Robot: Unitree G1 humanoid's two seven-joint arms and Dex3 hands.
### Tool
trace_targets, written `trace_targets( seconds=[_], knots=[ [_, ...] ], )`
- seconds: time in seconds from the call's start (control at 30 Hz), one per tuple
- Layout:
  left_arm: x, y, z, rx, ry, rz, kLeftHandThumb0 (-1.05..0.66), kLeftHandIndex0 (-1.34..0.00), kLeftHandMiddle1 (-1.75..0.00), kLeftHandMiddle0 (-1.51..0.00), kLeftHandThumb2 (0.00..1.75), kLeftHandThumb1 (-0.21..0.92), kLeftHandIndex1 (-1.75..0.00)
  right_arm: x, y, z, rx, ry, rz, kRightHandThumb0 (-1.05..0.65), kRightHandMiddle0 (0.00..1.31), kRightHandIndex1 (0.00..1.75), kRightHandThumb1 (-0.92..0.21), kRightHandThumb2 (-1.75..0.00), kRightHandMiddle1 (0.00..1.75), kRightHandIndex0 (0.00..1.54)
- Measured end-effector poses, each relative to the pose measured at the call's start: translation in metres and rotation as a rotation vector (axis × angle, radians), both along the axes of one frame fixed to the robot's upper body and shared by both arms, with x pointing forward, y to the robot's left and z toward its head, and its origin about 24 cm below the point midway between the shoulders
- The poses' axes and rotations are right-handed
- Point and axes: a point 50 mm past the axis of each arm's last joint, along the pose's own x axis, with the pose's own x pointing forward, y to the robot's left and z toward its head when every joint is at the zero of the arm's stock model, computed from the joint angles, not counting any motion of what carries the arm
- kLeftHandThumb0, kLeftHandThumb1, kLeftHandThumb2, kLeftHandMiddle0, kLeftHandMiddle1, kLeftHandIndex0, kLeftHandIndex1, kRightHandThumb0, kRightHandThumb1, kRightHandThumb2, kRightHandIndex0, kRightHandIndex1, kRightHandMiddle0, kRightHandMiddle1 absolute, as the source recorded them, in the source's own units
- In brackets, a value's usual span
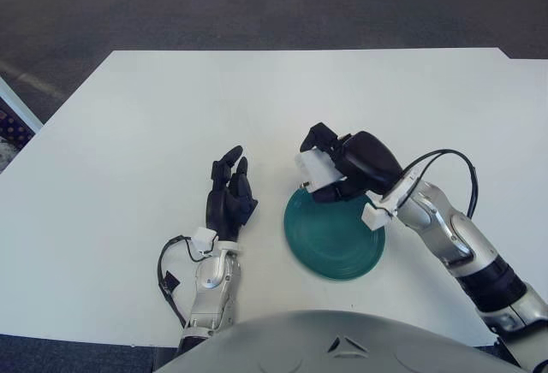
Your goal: Put the charger into the plate.
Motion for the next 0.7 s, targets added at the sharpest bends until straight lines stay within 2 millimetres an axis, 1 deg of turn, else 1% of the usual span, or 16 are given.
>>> trace_targets(
  seconds=[0.23, 0.43, 0.57, 0.7],
  knots=[
    [0.0, -0.001, 0.0, -0.024, -0.003, -0.025, -0.82, 0.0, 0.0, -0.31, 0.76, 0.92, -0.85, -0.011, 0.003, -0.004, -0.076, 0.026, 0.041, -0.43, 1.01, 1.75, -0.74, -0.87, 1.75, 1.21],
    [0.001, -0.001, 0.0, -0.053, -0.013, -0.052, -0.8, 0.0, 0.0, -0.32, 0.77, 0.92, -0.86, -0.022, 0.003, -0.022, -0.176, 0.087, 0.096, -0.45, 1.02, 1.75, -0.73, -0.89, 1.75, 1.25],
    [0.001, -0.002, 0.0, -0.057, -0.019, -0.07, -0.8, 0.0, 0.0, -0.31, 0.77, 0.92, -0.86, -0.024, 0.002, -0.032, -0.254, 0.118, 0.105, -0.46, 1.01, 1.75, -0.74, -0.89, 1.75, 1.25],
    [0.001, -0.002, 0.0, -0.053, -0.02, -0.077, -0.8, 0.0, 0.0, -0.31, 0.78, 0.92, -0.86, -0.025, -0.001, -0.04, -0.286, 0.143, 0.101, -0.47, 1.01, 1.75, -0.74, -0.89, 1.75, 1.25]
  ],
)
